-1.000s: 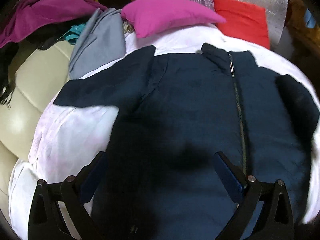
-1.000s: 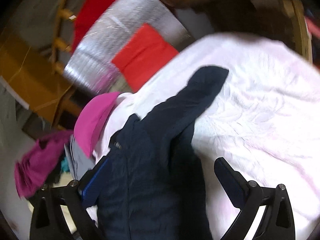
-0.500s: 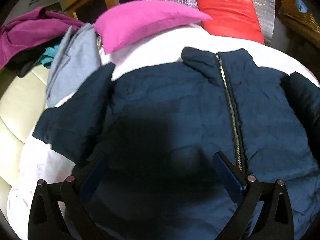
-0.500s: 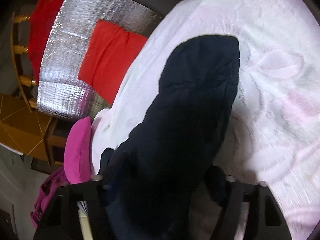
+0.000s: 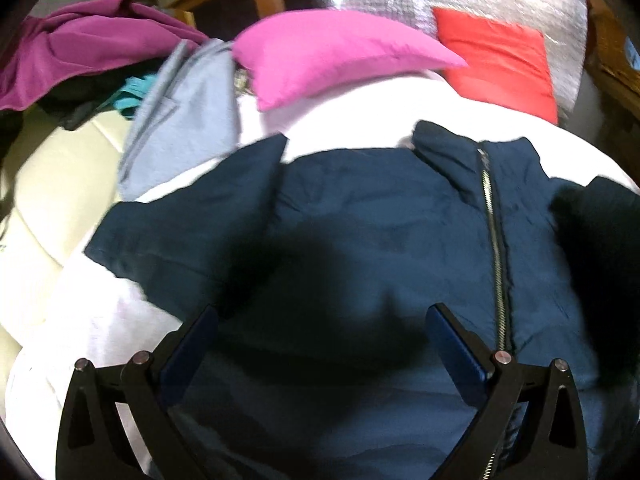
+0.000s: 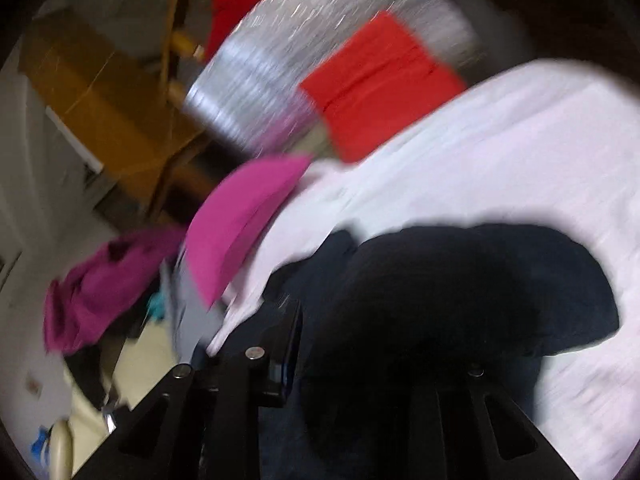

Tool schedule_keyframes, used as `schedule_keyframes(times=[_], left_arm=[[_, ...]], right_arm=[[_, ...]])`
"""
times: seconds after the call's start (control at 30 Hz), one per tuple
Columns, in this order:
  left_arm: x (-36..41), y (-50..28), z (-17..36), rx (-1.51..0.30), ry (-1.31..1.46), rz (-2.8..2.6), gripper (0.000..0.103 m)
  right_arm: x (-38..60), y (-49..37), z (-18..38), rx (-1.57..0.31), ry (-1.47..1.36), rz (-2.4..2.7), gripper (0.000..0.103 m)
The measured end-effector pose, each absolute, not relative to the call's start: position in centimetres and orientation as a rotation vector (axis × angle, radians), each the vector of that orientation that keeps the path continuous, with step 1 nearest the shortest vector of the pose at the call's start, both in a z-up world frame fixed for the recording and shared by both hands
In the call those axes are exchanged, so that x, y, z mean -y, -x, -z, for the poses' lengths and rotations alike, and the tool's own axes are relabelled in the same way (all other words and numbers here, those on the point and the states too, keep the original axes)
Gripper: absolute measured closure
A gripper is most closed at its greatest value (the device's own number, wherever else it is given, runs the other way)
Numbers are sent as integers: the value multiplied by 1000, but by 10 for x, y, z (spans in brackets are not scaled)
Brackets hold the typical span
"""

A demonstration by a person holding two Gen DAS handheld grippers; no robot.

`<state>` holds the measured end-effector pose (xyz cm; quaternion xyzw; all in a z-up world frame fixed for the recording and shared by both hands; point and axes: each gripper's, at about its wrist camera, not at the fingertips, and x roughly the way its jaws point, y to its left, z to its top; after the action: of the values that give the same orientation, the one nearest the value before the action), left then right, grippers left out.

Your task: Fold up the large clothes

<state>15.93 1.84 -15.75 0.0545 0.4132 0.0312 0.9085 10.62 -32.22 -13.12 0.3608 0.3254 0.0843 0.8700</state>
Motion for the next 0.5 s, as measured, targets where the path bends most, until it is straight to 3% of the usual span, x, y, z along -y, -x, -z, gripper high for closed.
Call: schedule_keyframes(times=[0.17,0.2,0.23,0.3,0.4,0.5], left_arm=[[-34,-155,149,-810,-144,-127,0],[-36,-156,150,-811,-148,-133,0],[-37,-156,151,-816,-153,-136,0],[-37,-152,150,-816,-153,-131,0],[-34,-147,143,-793,-149,-115,0],[-26,-138,135,-759,-144,-76,0]], right_arm=[[274,-114,189,-840,-952,-307,73],[269,-114,196,-879,-969,-306,64],[264,-112,204,-927,-1000,-306,46],[267,-102,209,-949,-1050,-319,30],[278,-76,192,-915,-1077,-319,15],[307,-46,173,-817,-1126,-308,15]])
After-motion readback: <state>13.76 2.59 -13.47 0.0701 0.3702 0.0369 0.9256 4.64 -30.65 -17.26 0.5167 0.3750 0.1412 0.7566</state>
